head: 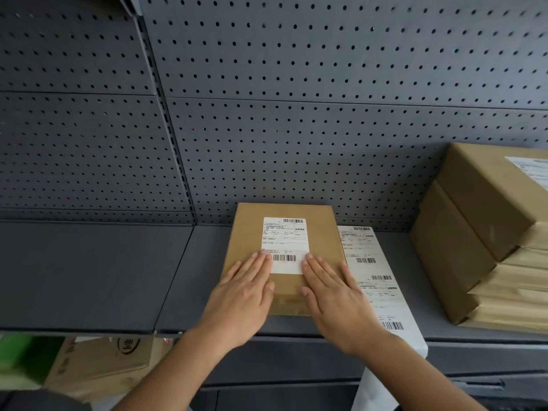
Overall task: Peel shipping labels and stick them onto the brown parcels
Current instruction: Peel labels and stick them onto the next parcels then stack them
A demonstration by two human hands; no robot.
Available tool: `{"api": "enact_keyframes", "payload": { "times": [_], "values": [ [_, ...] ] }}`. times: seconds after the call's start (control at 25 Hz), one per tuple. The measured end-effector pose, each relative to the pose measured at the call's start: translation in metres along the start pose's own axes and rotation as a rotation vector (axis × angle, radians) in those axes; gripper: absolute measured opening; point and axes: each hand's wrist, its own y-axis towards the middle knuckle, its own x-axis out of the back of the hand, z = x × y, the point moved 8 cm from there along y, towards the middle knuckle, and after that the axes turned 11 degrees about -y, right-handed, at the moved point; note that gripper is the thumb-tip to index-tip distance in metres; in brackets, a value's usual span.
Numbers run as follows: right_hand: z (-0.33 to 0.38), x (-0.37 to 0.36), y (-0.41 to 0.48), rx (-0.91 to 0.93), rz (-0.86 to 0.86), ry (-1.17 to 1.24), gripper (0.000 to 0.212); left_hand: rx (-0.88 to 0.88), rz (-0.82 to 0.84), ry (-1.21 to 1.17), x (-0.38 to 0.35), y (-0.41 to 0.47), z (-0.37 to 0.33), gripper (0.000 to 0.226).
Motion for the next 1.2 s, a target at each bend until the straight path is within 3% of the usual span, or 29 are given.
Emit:
{"api": "enact_keyframes", "payload": {
  "times": [0.08,0.24,0.36,0.48,0.64,0.92,1.08,1.2],
  "values": [
    [-0.023,-0.003,-0.007,-0.081,0.041,-0.009,0.082,0.069,-0.007,0.007,0.005,-0.004,0.015,0.059],
    [-0.069,-0.005,-0.015,-0.273,0.133,0.157,0.069,0.264,-0.065,-0.132,0.02,-0.006,0.059,0.07],
    [-0.088,-0.007,-0.011,-0.452,0.157,0.569,0.069,0.478,-0.147,-0.666,0.022,-0.002,0.088,0.076],
    [-0.087,-0.017,0.001,-0.565,0.187,0.91,0.071,0.596,-0.122,-1.119,0.005,0.006,0.085,0.072],
    [-0.074,-0.025,0.017,-0.615,0.134,1.122,0.051,0.594,-0.134,-1.324,-0.008,0.015,0.07,0.033],
    [-0.086,0.015,0.015,-0.632,0.091,1.159,0.04,0.564,-0.256,-1.368,0.027,0.005,0.041,0.025],
    [-0.12,0.088,0.012,-0.618,-0.051,1.087,0.053,0.418,-0.272,-1.361,0.085,0.016,-0.005,0.02],
    [-0.152,0.147,0.004,-0.626,-0.199,1.107,0.043,0.289,-0.238,-1.343,0.123,0.03,-0.044,0.022]
  ]
}}
